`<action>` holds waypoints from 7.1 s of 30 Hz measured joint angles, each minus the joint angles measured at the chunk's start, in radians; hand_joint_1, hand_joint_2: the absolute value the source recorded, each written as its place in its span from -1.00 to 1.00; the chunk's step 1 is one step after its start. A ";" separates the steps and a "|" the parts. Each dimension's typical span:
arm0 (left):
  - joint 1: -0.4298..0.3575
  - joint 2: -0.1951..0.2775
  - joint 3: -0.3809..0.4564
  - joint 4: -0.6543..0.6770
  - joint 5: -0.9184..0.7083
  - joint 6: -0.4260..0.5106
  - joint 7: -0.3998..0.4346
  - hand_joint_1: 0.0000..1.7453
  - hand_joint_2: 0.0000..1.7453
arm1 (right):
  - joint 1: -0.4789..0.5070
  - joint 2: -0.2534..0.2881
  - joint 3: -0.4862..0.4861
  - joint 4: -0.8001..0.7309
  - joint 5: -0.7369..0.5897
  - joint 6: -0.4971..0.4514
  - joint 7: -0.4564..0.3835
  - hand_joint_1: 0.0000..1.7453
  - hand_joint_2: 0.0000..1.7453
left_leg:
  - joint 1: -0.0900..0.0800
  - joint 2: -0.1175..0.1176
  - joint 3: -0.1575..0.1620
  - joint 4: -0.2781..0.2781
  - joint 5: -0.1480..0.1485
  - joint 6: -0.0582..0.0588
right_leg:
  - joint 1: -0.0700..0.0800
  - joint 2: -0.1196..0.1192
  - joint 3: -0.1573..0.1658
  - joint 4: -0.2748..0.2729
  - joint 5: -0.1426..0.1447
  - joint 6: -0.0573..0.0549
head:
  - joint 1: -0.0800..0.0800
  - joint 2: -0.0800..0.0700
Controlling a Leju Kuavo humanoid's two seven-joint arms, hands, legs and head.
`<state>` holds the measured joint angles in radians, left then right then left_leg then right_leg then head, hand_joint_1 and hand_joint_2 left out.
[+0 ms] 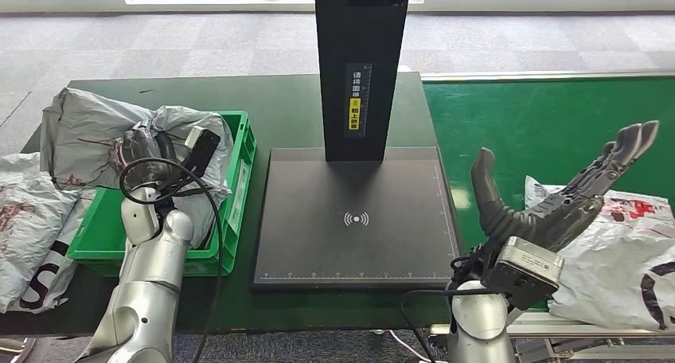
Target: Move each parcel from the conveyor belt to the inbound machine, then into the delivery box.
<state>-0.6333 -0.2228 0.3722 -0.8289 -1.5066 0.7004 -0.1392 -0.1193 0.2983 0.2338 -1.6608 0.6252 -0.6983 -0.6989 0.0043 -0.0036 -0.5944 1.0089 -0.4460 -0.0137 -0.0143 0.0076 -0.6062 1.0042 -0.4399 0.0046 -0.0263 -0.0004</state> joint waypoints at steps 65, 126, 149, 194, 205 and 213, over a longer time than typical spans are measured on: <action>0.151 -0.141 -0.010 -0.412 0.844 0.000 -0.564 -1.00 1.00 | 0.002 -0.001 -0.342 0.258 0.143 0.000 0.041 -1.00 1.00 | 0.000 -0.005 -0.001 0.000 0.000 0.000 | 0.000 -0.005 0.001 0.000 -0.001 0.000 | 0.000 0.000; 0.559 -0.094 -0.482 -0.625 1.553 -0.972 -0.562 -1.00 1.00 | -0.382 -0.312 -1.050 1.318 0.689 0.457 0.608 1.00 1.00 | 0.007 0.005 0.019 0.000 -0.011 0.004 | 0.007 0.003 0.033 -0.012 -0.006 0.001 | 0.000 0.000; 0.587 -0.094 -0.482 -0.653 1.546 -0.948 -0.562 -1.00 1.00 | -0.283 -0.110 -1.044 0.933 0.233 0.130 0.000 1.00 1.00 | 0.006 -0.004 0.012 0.000 -0.008 0.003 | 0.006 -0.005 0.020 -0.009 -0.005 0.002 | 0.000 0.000; 0.581 -0.094 -0.455 -0.598 1.524 -0.929 -0.562 -1.00 1.00 | -0.129 0.018 -0.009 0.883 0.118 0.416 0.106 1.00 1.00 | 0.005 -0.002 0.011 -0.001 -0.009 -0.002 | 0.006 -0.002 0.014 -0.004 -0.008 -0.003 | 0.000 0.000; 0.581 -0.094 -0.455 -0.597 1.522 -0.925 -0.562 -1.00 1.00 | -0.143 0.021 0.006 0.968 0.120 0.447 0.122 1.00 1.00 | 0.005 -0.001 0.011 -0.001 -0.009 -0.002 | 0.006 -0.002 0.014 -0.004 -0.008 -0.003 | 0.000 0.000; 0.581 -0.094 -0.455 -0.597 1.522 -0.925 -0.562 -1.00 1.00 | -0.146 0.023 0.009 0.986 0.121 0.456 0.126 0.25 1.00 | 0.005 -0.001 0.011 -0.001 -0.009 -0.002 | 0.006 -0.002 0.014 -0.004 -0.008 -0.003 | 0.000 0.000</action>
<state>-0.0523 -0.3170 -0.0824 -1.4263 0.0156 -0.2241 -0.7015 -0.2655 0.3209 0.2425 -0.6748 0.7462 -0.2427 -0.5733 0.0096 -0.0050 -0.5835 1.0082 -0.4549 -0.0159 -0.0085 0.0052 -0.5925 1.0005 -0.4483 0.0019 -0.0263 -0.0004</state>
